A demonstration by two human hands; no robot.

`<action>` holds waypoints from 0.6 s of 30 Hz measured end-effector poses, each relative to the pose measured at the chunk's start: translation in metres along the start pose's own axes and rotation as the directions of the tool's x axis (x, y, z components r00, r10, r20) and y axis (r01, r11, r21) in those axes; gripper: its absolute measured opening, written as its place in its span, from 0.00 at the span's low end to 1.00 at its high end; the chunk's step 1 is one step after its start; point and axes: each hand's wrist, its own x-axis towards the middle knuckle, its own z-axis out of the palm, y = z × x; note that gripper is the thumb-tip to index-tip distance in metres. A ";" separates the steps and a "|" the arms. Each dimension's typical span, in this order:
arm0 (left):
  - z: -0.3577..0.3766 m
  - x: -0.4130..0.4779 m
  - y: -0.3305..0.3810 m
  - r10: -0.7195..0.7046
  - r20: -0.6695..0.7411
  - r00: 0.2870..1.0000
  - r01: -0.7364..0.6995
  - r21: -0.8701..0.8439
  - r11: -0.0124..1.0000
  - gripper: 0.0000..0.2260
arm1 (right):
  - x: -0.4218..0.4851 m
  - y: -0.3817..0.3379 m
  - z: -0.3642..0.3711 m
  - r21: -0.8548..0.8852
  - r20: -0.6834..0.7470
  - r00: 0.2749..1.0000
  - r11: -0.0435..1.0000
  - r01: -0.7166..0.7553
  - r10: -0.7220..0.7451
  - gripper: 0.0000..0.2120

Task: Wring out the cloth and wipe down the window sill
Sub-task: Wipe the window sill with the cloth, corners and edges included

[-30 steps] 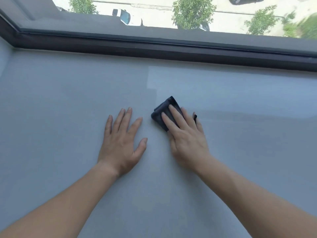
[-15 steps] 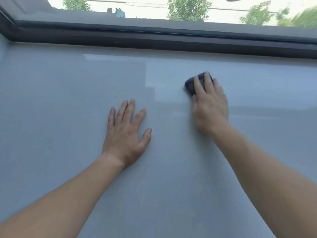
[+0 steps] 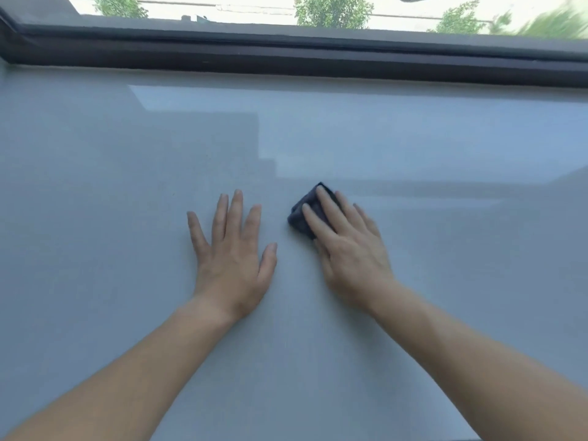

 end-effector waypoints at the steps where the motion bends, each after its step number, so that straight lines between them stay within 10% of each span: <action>1: 0.002 -0.018 0.005 0.013 -0.006 1.000 -0.013 -0.021 1.000 0.29 | -0.008 0.002 0.000 -0.013 0.042 0.998 0.998 0.057 -0.056 0.27; 7: 0.013 -0.059 0.002 0.092 0.046 0.995 -0.092 0.004 0.996 0.29 | 0.027 0.047 -0.019 0.057 -0.016 0.906 0.905 -0.421 0.423 0.25; 14: 0.013 -0.059 0.006 0.067 0.067 0.996 -0.070 0.052 0.996 0.31 | -0.047 -0.005 -0.004 0.009 0.068 0.996 0.999 0.054 -0.054 0.27; 18: 0.010 -0.060 0.006 0.059 0.104 0.993 -0.064 0.045 0.997 0.32 | -0.020 0.028 -0.018 0.061 0.029 0.927 0.925 -0.375 0.374 0.25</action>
